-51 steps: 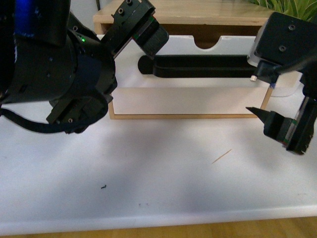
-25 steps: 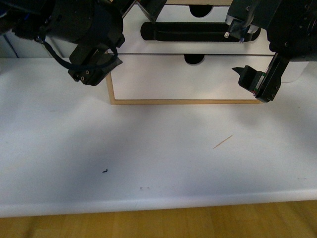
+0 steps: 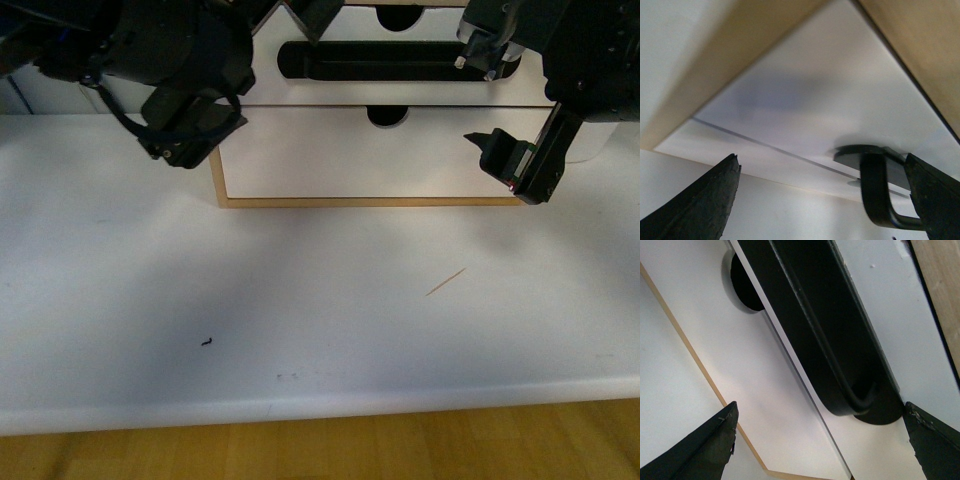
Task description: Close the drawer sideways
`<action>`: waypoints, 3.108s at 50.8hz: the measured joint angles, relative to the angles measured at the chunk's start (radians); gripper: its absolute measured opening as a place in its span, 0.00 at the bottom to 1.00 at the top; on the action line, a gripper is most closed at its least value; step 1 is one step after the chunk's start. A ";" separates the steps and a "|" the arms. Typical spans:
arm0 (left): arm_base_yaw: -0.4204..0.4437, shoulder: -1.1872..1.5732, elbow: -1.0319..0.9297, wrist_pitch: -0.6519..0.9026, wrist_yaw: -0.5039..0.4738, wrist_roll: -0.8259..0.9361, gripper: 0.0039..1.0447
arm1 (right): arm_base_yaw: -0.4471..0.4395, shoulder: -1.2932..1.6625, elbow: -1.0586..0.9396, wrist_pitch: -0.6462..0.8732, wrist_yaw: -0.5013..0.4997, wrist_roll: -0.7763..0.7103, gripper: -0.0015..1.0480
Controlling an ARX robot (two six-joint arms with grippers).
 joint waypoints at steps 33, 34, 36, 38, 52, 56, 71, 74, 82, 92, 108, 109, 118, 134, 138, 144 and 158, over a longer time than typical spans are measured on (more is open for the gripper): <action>0.033 -0.605 -0.610 -0.024 -0.276 0.062 0.95 | -0.163 -0.705 -0.520 -0.125 -0.135 0.246 0.91; 0.034 -0.634 -0.632 -0.032 -0.285 0.065 0.95 | -0.170 -0.738 -0.536 -0.136 -0.139 0.262 0.91; 0.037 -0.707 -0.681 -0.055 -0.319 0.084 0.95 | -0.187 -0.824 -0.574 -0.168 -0.150 0.295 0.91; 0.039 -0.779 -0.729 -0.076 -0.355 0.107 0.95 | -0.203 -0.911 -0.610 -0.201 -0.158 0.329 0.91; 0.029 -1.166 -0.914 -0.319 -0.612 0.240 0.95 | -0.333 -1.429 -0.776 -0.491 -0.240 0.568 0.91; 0.029 -1.172 -0.914 -0.321 -0.611 0.254 0.95 | -0.335 -1.440 -0.775 -0.491 -0.243 0.589 0.91; 0.180 -1.280 -1.097 0.190 -0.076 0.729 0.60 | -0.211 -1.537 -0.868 -0.307 0.183 0.938 0.56; 0.197 -1.325 -1.098 0.168 -0.050 0.785 0.51 | -0.209 -1.548 -0.877 -0.309 0.185 0.969 0.48; 0.239 -1.397 -1.099 0.093 -0.011 0.848 0.29 | -0.208 -1.578 -0.895 -0.323 0.185 1.000 0.24; 0.352 -1.493 -1.099 0.002 0.108 0.868 0.04 | -0.208 -1.637 -0.906 -0.372 0.185 1.008 0.01; 0.372 -1.622 -1.099 -0.124 0.117 0.877 0.04 | -0.207 -1.792 -0.945 -0.486 0.185 1.011 0.01; 0.372 -1.627 -1.099 -0.129 0.117 0.877 0.04 | -0.207 -1.793 -0.945 -0.486 0.185 1.011 0.01; 0.372 -1.667 -1.099 -0.170 0.117 0.877 0.04 | -0.207 -1.793 -0.945 -0.486 0.185 1.011 0.01; 0.372 -1.854 -1.098 -0.363 0.119 0.878 0.04 | -0.207 -1.793 -0.945 -0.486 0.185 1.011 0.01; 0.372 -1.855 -1.098 -0.365 0.119 0.878 0.04 | -0.207 -1.793 -0.945 -0.486 0.185 1.011 0.01; 0.372 -1.856 -1.098 -0.365 0.119 0.878 0.04 | -0.207 -1.793 -0.945 -0.486 0.185 1.011 0.01; 0.372 -1.856 -1.098 -0.365 0.119 0.878 0.32 | -0.207 -1.793 -0.945 -0.486 0.185 1.011 0.26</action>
